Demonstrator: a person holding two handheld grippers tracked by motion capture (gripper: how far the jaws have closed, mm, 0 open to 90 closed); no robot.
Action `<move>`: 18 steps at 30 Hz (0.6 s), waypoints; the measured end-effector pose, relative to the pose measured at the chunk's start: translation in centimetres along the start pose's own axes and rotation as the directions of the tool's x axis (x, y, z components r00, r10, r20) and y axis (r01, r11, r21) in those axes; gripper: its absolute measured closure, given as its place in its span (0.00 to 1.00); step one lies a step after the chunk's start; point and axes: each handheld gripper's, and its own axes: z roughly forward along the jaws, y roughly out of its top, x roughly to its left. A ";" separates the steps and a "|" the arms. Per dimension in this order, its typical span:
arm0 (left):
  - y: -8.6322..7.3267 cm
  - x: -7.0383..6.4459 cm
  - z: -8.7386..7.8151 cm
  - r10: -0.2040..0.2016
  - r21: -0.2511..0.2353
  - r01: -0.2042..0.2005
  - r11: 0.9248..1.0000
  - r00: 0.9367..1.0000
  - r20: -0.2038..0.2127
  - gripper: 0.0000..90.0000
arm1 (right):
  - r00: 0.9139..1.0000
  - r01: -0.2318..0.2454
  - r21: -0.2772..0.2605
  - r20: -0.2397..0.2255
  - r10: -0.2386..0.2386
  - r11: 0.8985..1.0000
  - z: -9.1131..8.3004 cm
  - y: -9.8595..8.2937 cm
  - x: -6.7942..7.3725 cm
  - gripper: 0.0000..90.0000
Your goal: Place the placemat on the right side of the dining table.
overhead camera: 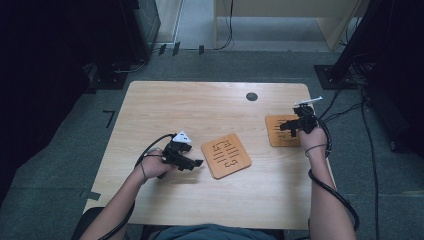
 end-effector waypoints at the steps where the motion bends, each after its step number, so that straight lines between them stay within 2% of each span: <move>1: 0.0 0.0 0.0 0.001 0.000 -0.001 1.000 1.000 0.000 0.19 | 1.000 0.003 0.001 -0.001 -0.003 1.000 0.0 0.0 0.1 0.24; 18: 0.1 0.1 0.0 -0.002 0.003 0.002 1.000 1.000 0.003 0.19 | 0.997 0.070 0.005 -0.022 -0.069 0.998 0.1 -0.2 2.1 0.23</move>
